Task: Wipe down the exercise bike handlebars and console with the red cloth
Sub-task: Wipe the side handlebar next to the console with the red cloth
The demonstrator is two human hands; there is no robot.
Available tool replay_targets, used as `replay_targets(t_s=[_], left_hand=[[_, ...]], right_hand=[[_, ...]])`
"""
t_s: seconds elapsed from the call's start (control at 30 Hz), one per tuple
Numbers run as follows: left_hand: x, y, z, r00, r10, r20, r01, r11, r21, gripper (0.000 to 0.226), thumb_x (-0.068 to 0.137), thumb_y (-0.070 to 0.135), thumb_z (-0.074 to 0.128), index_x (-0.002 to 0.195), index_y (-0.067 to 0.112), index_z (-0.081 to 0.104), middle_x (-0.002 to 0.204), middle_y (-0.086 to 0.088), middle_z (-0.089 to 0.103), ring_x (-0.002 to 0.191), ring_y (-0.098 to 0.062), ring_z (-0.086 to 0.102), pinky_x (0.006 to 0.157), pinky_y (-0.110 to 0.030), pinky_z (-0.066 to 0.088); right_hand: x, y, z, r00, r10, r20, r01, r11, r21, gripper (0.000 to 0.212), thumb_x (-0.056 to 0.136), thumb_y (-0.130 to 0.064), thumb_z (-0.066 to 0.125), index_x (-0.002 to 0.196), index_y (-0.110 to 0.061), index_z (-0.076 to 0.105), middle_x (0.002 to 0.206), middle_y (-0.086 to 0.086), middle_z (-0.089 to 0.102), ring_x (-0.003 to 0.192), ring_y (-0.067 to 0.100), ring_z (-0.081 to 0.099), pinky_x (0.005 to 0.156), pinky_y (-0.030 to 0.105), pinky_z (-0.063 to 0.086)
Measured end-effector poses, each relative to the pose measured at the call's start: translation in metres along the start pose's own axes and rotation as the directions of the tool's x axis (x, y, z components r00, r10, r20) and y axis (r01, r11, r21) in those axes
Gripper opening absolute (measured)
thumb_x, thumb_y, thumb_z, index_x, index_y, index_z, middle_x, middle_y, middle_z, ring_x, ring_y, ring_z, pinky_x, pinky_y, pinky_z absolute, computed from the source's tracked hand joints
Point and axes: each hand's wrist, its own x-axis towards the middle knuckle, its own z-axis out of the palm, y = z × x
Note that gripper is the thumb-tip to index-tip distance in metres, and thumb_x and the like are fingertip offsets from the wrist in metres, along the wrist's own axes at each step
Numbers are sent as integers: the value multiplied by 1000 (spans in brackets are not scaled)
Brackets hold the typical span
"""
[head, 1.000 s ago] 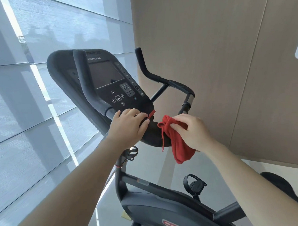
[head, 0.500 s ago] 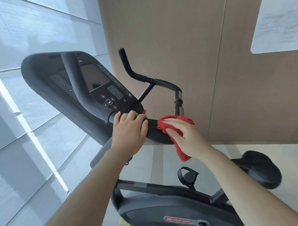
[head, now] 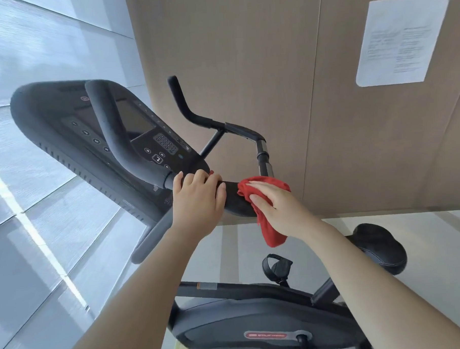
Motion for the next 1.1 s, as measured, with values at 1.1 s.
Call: replay_targets(t_s=[1.1], left_hand=[[0,7,-7,996,-38,81,36,999,19,63,88,41,7,110,22,62,101,1,60,94,-24,55,100,-42,30]], right_hand=[[16,27,-20,993,-115,0,115,990,80,34,87,-36,59,120,-27,61,121,-8,63,113,15,57,100,32,44]])
